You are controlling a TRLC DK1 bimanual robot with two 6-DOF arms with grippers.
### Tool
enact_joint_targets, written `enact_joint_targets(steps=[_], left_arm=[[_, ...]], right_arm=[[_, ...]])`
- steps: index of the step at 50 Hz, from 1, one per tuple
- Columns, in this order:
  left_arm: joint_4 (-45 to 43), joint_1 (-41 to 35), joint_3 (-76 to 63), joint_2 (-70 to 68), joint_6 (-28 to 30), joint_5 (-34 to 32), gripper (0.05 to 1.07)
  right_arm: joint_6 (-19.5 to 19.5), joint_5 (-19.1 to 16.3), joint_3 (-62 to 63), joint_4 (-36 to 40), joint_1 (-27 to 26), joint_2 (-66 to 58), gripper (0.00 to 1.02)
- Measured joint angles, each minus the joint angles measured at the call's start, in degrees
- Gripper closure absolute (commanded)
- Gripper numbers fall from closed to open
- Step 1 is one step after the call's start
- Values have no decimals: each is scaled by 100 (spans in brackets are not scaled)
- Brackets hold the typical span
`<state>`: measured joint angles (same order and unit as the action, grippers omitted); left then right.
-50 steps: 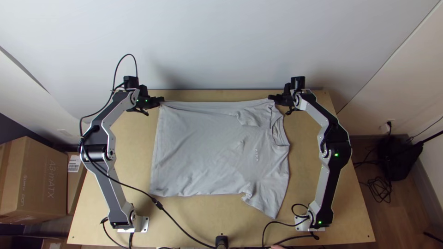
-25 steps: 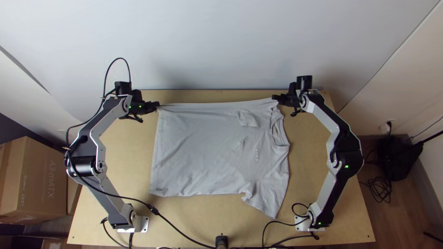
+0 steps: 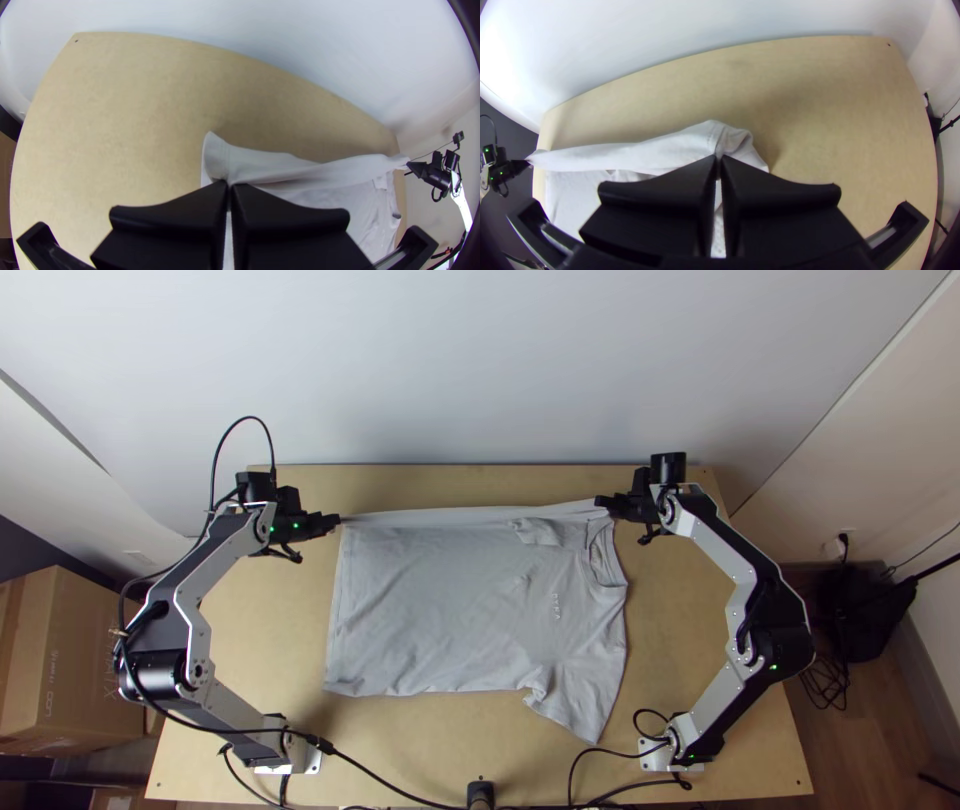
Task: Fold the t-shirt
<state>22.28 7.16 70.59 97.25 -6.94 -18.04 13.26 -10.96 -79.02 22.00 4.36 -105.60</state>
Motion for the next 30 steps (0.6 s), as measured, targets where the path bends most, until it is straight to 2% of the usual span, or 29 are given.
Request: enact_joint_targets(steps=[21, 23, 25, 26, 28, 29, 30], left_arm=[[-352, -2, -1169, -697, 52, 0, 105], [-411, -2, -1283, -748, 52, 0, 102], [-498, -2, -1414, -807, 52, 2, 90], [-529, -2, -1469, -826, 52, 2, 80], [-584, -2, -1569, -866, 52, 7, 52], [-612, -2, -1622, -885, 52, 24, 32], [-623, -2, -1665, -898, 52, 26, 19]], right_arm=[[0, 0, 1318, -11, 39, 828, 100], [2, 0, 1436, -20, 50, 868, 100], [2, 2, 1565, -39, 68, 901, 100], [2, 2, 1615, -48, 83, 909, 100], [2, 2, 1722, -76, 90, 935, 98], [4, 2, 1773, -98, 101, 949, 90], [4, 2, 1818, -122, 120, 966, 77]])
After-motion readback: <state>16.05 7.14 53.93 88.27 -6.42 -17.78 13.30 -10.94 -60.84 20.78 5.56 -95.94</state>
